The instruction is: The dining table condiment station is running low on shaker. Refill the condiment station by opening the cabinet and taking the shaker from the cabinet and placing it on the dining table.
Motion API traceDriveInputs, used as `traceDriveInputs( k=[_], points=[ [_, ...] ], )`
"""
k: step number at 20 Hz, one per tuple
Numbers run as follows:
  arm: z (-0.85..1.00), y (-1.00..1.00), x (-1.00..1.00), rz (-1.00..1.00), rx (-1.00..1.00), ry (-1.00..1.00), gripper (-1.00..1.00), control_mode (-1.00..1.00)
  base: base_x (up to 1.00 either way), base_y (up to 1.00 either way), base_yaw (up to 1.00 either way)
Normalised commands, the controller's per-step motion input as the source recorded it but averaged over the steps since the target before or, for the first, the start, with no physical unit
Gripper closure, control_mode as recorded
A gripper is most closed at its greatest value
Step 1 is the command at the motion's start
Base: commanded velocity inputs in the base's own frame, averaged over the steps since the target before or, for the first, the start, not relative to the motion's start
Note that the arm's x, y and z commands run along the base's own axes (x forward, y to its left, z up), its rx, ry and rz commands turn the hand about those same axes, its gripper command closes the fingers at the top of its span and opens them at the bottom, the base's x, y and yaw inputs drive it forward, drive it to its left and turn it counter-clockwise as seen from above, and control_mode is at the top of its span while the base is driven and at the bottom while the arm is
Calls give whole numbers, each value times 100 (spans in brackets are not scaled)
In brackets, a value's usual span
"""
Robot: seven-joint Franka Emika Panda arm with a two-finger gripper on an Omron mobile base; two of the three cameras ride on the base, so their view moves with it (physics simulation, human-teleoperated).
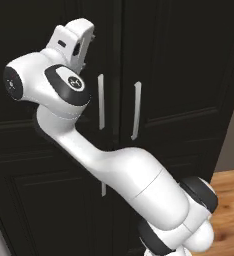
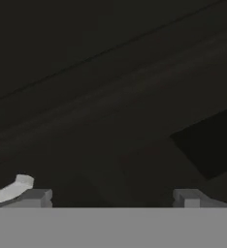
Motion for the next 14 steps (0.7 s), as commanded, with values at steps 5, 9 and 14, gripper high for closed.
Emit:
traceDriveInputs(
  k=[5,9,14],
  points=[
    [-5,-63,14,-1,0,0,-100,-100,0,0,0],
    [-18,-66,25,0,0,1,-100,-100,0,0,0],
    [-23,-38,66,8,0,0,-100,-100,0,0,0]
  ],
)
